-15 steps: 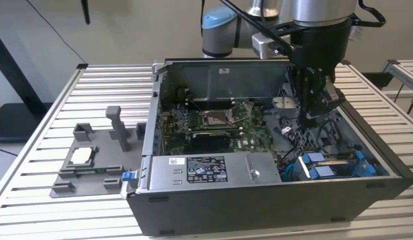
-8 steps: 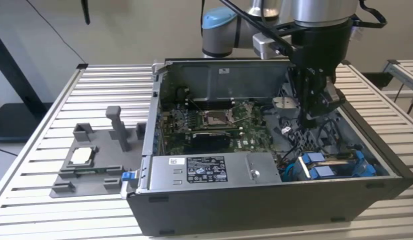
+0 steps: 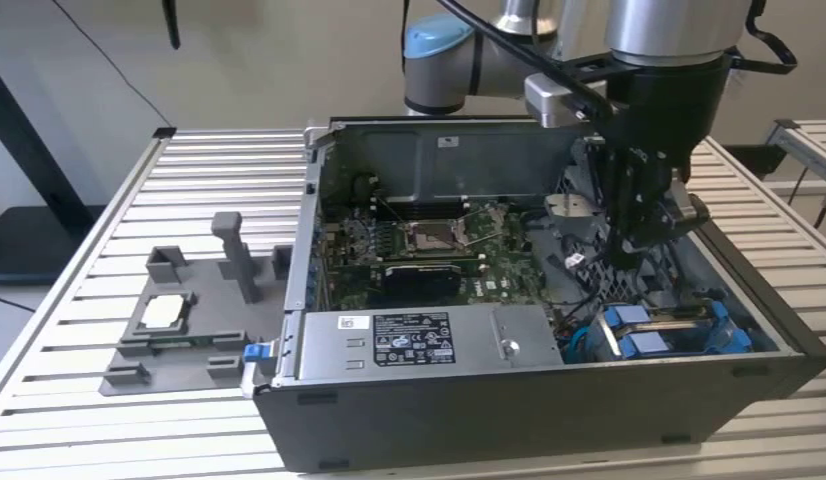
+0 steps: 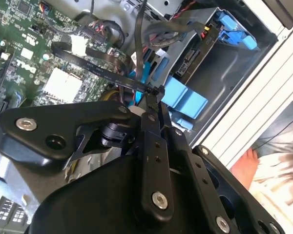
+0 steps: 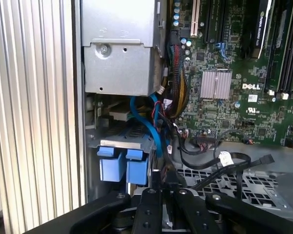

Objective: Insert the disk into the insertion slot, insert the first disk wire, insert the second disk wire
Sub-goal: 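Insert the second disk wire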

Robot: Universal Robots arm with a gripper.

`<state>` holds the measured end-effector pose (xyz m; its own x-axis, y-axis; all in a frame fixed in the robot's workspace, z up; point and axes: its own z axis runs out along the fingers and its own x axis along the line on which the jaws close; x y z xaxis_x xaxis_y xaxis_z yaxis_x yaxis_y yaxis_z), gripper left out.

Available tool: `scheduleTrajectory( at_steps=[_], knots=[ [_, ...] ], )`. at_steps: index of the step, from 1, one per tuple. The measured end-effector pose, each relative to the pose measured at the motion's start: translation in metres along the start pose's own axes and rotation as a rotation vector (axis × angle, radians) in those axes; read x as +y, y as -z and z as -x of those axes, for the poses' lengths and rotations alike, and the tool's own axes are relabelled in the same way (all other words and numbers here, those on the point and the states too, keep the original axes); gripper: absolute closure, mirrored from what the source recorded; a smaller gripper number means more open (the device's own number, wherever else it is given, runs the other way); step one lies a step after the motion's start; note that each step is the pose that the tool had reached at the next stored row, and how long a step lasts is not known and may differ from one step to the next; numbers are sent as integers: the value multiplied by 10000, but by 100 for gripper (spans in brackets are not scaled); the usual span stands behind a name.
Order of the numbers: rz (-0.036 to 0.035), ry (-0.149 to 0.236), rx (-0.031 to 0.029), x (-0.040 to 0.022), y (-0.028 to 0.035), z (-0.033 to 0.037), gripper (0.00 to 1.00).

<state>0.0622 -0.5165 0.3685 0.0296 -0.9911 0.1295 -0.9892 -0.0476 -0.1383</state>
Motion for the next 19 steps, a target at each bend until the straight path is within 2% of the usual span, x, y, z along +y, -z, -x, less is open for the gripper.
scheduleTrajectory(
  at_steps=[7,9,15,19],
  knots=[
    [56,-22,-203,-93,-52,-114,84],
    [74,-31,-286,-116,-66,-149,84],
    [116,-70,-603,-159,-102,-256,84],
    [116,-109,-895,-181,-128,-321,84]
  ],
)
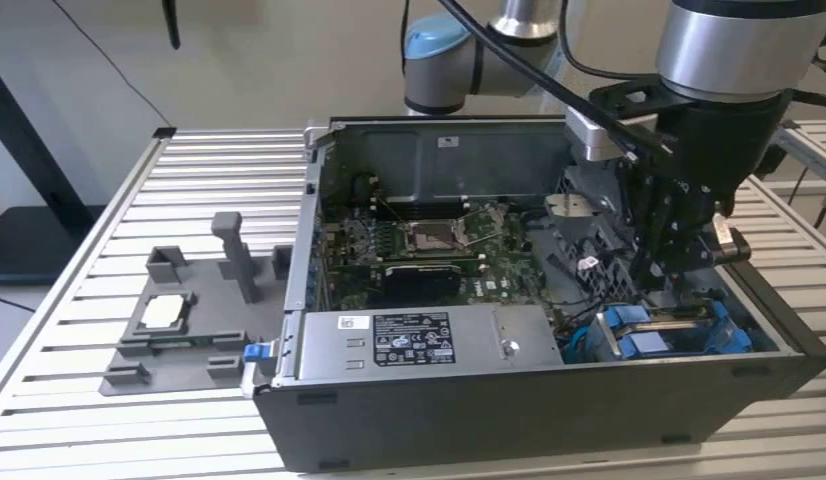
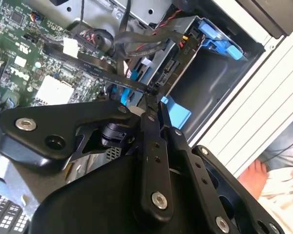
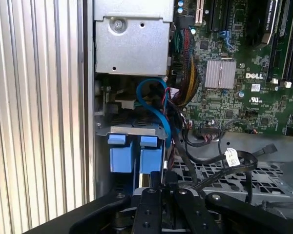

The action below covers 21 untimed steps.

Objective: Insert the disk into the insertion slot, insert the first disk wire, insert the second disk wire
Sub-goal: 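Insert the second disk wire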

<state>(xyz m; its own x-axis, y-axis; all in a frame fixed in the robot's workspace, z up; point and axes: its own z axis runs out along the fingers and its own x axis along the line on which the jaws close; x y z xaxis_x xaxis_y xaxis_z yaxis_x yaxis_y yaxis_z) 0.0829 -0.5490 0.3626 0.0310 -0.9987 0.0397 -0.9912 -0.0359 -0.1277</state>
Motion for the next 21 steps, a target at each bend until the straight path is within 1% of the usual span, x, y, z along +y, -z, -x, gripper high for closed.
scheduleTrajectory(
  at_steps=[3,8,10,11,12,13,14,15,18,21],
  knots=[
    [-3,-31,-239,-16,-15,-49,84],
    [-2,-79,-613,-40,-36,-127,84],
    [-5,-104,-803,-46,-42,-147,84],
    [-6,-114,-889,-49,-44,-156,84],
    [-6,-124,-963,-52,-47,-165,84],
    [-3,-132,-1024,-57,-50,-174,84],
    [7,-136,-1058,-61,-52,-182,84],
    [27,-139,-1074,-66,-55,-191,84],
    [136,-143,-1088,-82,-64,-215,84],
    [227,-148,-1110,-105,-79,-237,84]
  ],
)
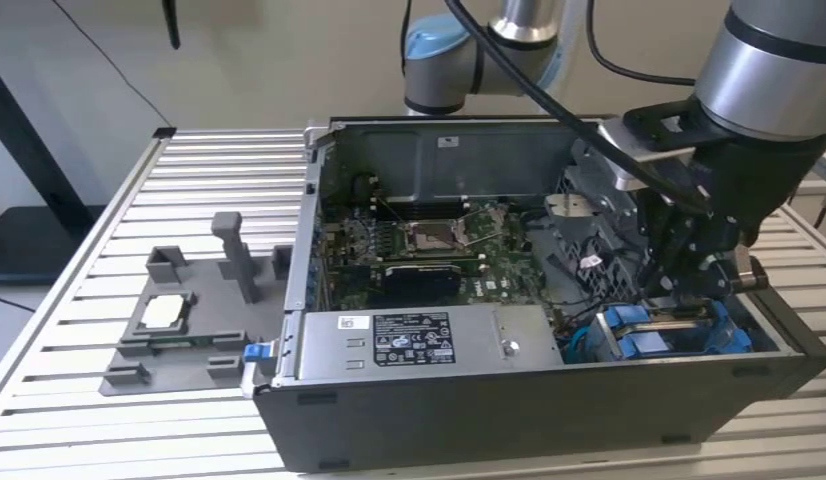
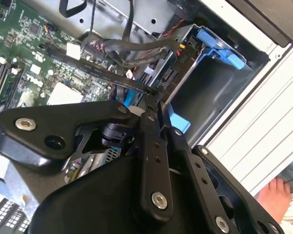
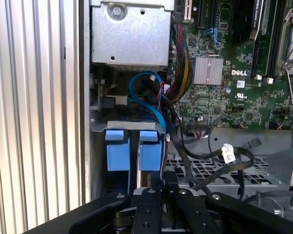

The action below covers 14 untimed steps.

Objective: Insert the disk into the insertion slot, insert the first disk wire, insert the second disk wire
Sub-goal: 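Insert the second disk wire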

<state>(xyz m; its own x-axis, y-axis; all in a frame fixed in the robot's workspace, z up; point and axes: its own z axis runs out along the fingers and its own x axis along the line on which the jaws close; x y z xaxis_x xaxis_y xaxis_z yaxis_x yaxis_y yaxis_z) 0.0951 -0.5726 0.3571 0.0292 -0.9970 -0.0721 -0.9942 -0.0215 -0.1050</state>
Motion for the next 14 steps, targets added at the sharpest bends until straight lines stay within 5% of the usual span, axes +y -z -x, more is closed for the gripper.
scheduleTrajectory(
  at_steps=[8,14],
  knots=[
    [379,-34,-66,-73,-32,-57,84],
    [661,-65,-180,-178,-63,-93,84]
  ],
)
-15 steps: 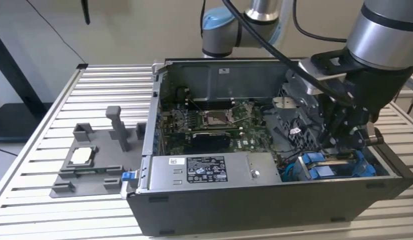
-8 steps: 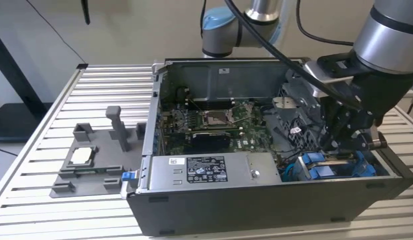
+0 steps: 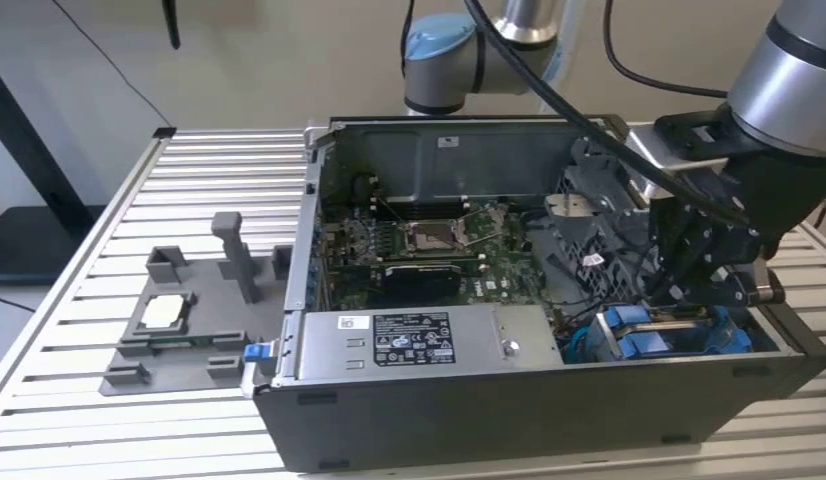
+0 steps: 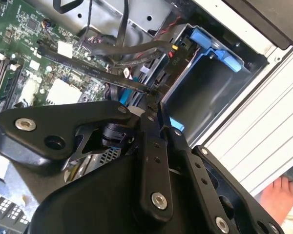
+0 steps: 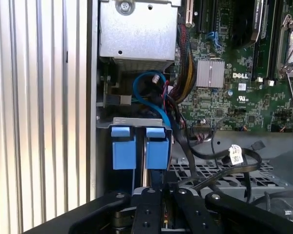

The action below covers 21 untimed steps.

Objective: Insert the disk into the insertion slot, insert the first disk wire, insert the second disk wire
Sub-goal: 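Insert the second disk wire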

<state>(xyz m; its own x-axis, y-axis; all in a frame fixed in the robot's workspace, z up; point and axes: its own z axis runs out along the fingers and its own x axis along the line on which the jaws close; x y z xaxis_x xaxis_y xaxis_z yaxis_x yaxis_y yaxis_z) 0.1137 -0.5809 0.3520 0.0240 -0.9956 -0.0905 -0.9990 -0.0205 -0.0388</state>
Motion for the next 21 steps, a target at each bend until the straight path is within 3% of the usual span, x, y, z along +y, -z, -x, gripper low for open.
scheduleTrajectory(
  at_steps=[6,11,15,21],
  knots=[
    [249,-27,-120,-88,-21,-28,84],
    [557,-59,-212,-123,-36,-42,84],
    [627,-84,-268,-137,-40,-53,84],
    [722,-112,-271,-146,-40,-57,84]
  ],
)
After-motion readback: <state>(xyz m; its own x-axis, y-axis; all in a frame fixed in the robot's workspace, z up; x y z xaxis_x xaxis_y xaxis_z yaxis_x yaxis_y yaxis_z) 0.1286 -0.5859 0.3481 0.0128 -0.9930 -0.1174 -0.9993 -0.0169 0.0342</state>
